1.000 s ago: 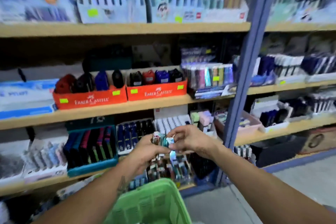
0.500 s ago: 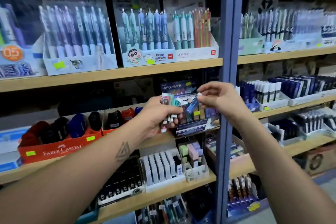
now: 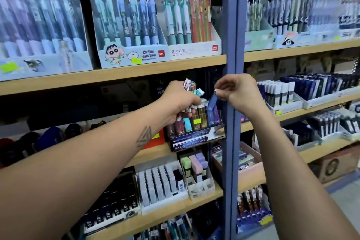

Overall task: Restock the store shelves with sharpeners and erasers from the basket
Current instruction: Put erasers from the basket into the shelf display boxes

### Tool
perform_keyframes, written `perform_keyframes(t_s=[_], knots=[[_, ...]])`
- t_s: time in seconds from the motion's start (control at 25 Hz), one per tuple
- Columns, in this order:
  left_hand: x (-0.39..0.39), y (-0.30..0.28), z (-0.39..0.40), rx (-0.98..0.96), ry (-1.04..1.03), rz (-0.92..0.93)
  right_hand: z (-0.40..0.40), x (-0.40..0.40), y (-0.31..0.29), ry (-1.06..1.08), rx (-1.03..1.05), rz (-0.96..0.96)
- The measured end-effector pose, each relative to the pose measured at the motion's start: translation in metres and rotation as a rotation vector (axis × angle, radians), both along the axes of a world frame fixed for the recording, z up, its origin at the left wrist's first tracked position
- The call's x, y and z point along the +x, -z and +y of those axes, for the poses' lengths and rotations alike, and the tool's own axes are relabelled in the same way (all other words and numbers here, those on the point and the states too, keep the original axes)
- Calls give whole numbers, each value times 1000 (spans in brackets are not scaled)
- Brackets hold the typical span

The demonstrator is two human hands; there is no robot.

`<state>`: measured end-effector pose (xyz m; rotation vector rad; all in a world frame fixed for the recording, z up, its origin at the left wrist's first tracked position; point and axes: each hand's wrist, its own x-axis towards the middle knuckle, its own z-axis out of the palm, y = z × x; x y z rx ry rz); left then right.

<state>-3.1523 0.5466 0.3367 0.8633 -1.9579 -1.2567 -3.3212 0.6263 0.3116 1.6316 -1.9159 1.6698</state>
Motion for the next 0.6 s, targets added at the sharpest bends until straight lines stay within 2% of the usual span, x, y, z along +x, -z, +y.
perform_keyframes(t_s=[0.32, 0.4, 0.52, 0.6], knots=[[2, -1, 0, 72, 36, 55, -6, 7, 0, 71, 40, 125], [6, -3, -4, 106, 13, 66, -4, 6, -4, 24, 34, 68], [15, -7, -15, 153, -42, 96, -3, 7, -12, -113, -157, -161], [21, -10, -23, 175, -95, 115, -11, 11, -10, -120, -228, -242]])
